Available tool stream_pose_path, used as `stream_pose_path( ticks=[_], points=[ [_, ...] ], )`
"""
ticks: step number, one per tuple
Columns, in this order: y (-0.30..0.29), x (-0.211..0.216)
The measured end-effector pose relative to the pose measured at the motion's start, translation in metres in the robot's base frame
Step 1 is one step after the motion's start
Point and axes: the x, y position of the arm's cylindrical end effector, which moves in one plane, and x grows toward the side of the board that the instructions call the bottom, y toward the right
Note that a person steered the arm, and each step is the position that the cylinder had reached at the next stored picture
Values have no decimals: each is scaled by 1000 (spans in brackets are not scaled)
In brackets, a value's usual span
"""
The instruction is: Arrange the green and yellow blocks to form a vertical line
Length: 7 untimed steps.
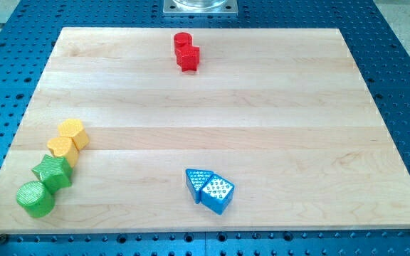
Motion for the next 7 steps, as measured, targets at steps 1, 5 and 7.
stream_pose_path(
  ticks=[1, 5, 7],
  points=[
    [31, -12],
    [53, -22],
    [55, -22]
  ],
)
